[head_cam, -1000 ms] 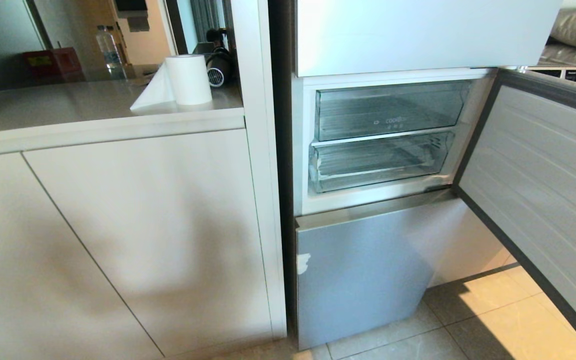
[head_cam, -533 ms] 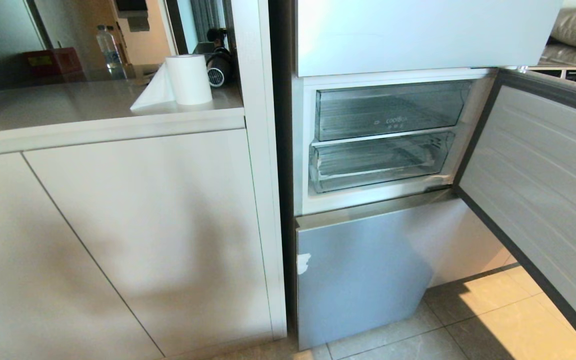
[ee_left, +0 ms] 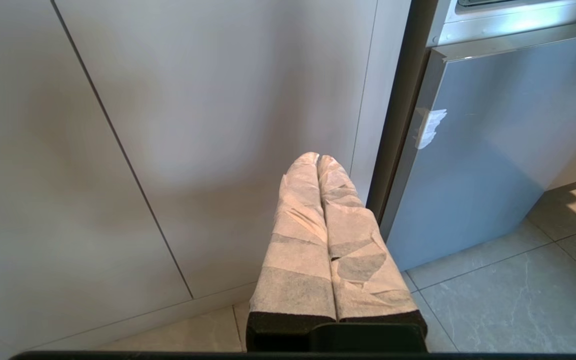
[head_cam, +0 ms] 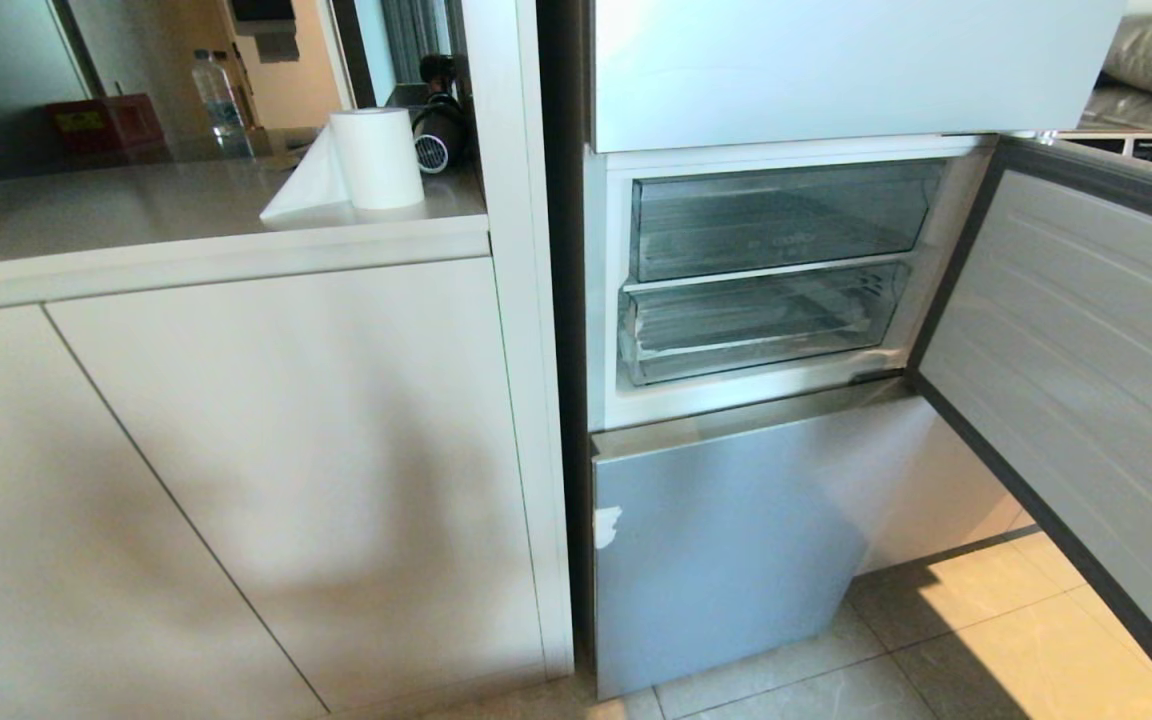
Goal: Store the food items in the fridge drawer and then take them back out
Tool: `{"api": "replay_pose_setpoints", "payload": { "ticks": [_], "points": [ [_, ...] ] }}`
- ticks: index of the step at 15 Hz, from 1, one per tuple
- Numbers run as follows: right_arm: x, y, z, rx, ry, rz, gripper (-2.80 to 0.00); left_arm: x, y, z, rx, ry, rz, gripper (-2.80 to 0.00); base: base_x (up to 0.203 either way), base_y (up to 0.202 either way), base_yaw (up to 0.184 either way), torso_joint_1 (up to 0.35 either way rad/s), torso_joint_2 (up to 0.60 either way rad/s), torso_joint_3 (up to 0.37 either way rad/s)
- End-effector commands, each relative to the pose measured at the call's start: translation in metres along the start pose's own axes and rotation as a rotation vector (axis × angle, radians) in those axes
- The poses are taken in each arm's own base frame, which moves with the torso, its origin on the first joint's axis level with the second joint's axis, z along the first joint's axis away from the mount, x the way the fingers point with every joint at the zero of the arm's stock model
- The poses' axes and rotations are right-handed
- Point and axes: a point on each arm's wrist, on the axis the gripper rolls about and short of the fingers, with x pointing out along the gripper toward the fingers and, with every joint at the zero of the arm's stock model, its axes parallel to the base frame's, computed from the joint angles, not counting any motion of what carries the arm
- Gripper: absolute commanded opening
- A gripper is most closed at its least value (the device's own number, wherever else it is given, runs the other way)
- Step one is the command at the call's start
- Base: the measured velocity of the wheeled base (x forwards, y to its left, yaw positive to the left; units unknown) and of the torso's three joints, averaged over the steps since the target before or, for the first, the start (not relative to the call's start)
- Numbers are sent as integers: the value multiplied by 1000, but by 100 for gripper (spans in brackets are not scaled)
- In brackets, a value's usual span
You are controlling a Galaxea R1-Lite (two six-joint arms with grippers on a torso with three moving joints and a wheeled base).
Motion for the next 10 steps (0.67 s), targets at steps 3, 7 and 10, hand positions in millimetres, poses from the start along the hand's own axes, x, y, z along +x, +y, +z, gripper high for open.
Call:
{"api": "replay_pose_setpoints", "payload": {
  "ticks": [3,7,10],
  "points": [
    [32,-10,-3,24,15,-84,-280,0,0,0,0,2,1,-280,0,0,0,0,0,0],
    [36,-13,-3,32,0,-89,-280,0,0,0,0,2,1,-280,0,0,0,0,0,0],
    [9,-8,-4,29,-24,18,-280,0,0,0,0,2,1,-280,0,0,0,0,0,0]
  ]
}}
